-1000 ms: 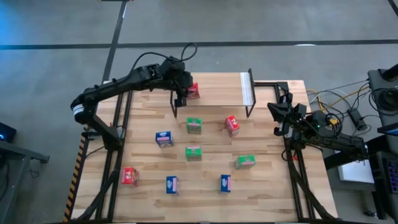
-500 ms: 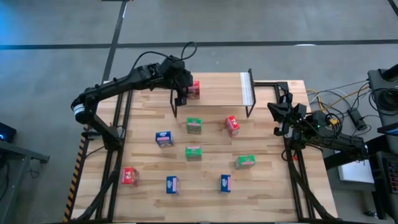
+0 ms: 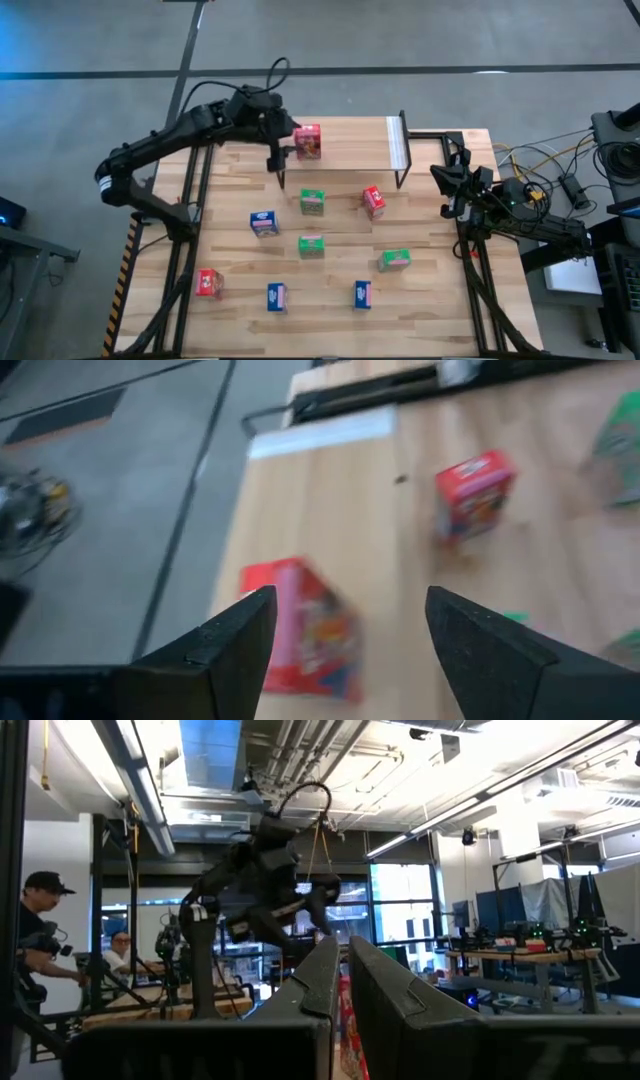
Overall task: Stack cereal on shelf
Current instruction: Put the top left red cereal box on the shelf
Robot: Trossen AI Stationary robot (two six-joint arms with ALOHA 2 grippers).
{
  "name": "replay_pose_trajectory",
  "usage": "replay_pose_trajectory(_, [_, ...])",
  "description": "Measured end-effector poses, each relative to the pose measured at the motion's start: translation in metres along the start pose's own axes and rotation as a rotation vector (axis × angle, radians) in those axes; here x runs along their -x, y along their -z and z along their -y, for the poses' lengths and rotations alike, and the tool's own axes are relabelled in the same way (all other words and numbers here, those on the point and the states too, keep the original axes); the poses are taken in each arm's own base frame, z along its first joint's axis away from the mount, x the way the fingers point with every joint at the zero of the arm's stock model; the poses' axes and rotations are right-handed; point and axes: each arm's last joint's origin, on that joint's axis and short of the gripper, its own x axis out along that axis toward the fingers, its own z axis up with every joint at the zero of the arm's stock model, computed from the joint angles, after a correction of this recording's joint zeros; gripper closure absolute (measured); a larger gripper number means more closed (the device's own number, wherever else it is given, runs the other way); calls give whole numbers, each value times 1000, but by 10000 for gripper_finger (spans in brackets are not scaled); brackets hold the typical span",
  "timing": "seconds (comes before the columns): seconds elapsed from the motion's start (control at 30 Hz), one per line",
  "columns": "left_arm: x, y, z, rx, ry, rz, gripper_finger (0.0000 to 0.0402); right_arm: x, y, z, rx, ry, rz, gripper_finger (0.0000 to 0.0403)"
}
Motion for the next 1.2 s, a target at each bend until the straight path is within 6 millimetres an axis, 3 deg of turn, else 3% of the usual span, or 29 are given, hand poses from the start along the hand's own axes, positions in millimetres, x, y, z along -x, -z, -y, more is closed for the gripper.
replay_pose_trajectory(0.17, [10, 5, 18, 14, 48, 28, 168, 0, 0, 0, 0, 0, 0, 385])
replay_pose_trajectory(0.33, [9, 24, 43, 62, 83, 80, 169, 0, 0, 0, 7, 0, 0, 385])
replay_pose_trajectory(0.8, [-36, 96, 120, 193, 170, 476, 169, 0, -9, 0, 92, 0, 92, 385])
replay_pose_trajectory(1.0, [-45, 116, 131, 299, 196, 558, 169, 1, -12, -1, 125, 2, 125, 385])
replay_pose_trajectory(1.2, [-48, 121, 133, 335, 204, 563, 169, 1, -16, -1, 158, 5, 161, 385])
